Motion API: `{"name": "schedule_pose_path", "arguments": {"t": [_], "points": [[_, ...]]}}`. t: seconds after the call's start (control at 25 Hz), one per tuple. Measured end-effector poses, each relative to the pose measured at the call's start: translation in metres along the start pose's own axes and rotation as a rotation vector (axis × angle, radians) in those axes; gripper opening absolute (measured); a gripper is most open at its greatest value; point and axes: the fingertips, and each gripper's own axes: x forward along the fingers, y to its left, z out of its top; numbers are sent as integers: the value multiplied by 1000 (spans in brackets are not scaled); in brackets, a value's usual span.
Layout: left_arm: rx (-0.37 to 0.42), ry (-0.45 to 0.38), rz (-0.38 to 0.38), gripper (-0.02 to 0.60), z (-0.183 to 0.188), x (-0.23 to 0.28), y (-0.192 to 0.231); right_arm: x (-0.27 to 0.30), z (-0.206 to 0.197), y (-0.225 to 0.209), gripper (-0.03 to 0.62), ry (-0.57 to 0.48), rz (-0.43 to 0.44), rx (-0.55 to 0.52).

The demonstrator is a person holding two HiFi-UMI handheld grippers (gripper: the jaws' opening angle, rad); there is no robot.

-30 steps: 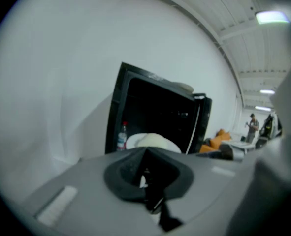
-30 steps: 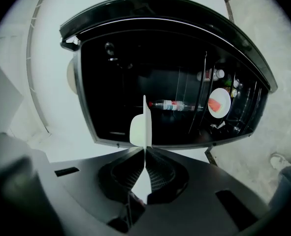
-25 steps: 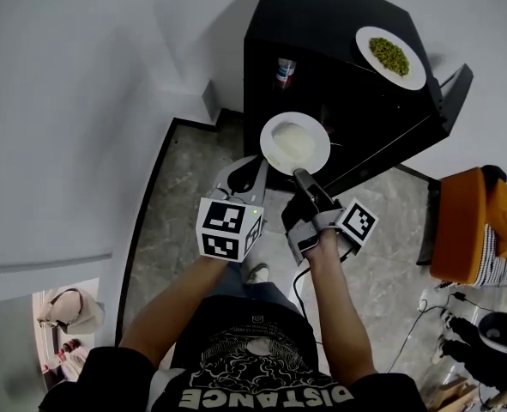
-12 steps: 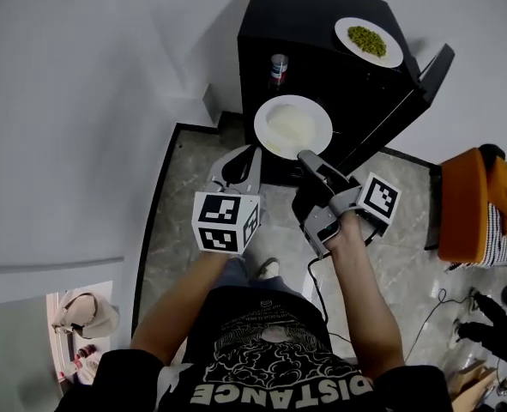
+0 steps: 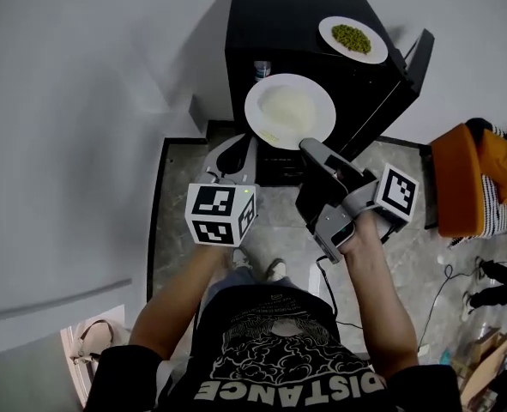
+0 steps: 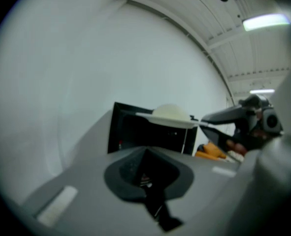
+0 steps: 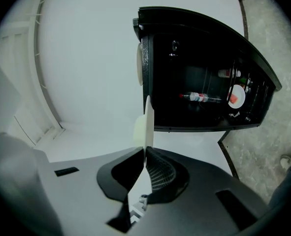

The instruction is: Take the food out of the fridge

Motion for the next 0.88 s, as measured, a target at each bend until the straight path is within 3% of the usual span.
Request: {"name": "schedule_pose_path", "arguments": {"t": [0.52,0.88], "points": [[8,-51,-105,2,18,-4,-9,13,-3,48,11,-48,45,-66],[9,-45,-107,2,28,19,22,71,42,43,11,-91,29,-63]]}}
